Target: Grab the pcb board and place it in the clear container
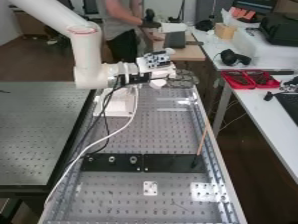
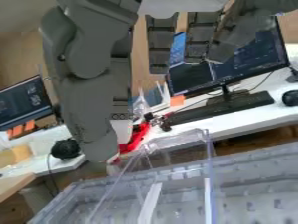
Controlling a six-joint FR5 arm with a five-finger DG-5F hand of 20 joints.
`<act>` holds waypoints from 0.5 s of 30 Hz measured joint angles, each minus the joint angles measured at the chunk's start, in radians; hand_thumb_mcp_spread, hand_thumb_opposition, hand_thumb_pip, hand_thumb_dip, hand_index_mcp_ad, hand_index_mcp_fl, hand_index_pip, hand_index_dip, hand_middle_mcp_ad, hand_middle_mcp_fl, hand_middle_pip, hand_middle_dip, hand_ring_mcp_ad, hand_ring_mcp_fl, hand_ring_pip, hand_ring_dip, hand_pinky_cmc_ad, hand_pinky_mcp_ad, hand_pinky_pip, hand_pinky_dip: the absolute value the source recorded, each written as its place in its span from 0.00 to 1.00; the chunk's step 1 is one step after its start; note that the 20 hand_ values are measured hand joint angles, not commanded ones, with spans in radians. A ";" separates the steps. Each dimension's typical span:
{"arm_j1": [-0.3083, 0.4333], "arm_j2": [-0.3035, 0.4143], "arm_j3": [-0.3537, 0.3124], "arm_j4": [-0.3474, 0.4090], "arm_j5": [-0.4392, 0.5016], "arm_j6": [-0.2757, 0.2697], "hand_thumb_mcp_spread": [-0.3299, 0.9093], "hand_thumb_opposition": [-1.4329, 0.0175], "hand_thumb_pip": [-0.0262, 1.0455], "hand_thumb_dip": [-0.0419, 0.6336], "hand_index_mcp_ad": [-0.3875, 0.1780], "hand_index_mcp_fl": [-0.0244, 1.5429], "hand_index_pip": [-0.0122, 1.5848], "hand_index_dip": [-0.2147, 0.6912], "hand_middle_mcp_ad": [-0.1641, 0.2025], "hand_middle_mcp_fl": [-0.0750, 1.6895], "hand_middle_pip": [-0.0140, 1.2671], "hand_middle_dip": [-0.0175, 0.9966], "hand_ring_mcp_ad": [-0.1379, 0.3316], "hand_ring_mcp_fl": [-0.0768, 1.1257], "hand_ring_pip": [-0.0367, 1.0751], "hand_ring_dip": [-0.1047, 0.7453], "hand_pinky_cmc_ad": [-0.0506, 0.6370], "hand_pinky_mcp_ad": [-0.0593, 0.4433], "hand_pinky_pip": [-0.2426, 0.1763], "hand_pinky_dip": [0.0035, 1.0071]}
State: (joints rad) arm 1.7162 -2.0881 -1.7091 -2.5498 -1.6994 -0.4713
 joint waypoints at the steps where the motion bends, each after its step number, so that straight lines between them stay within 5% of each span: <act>1: 0.001 -0.004 0.003 -0.002 0.004 -0.001 0.83 0.38 0.39 0.41 0.32 0.42 0.80 0.52 0.56 0.11 0.12 0.17 0.58 0.10 0.11 0.15 0.45 0.32 0.40 0.19; 15: 0.004 -0.081 0.077 -0.111 0.065 -0.022 0.83 0.38 0.40 0.41 0.31 0.37 0.81 0.51 0.56 0.10 0.12 0.17 0.58 0.10 0.12 0.16 0.45 0.33 0.40 0.19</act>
State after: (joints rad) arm 1.7202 -2.1688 -1.6325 -2.6606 -1.6342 -0.4931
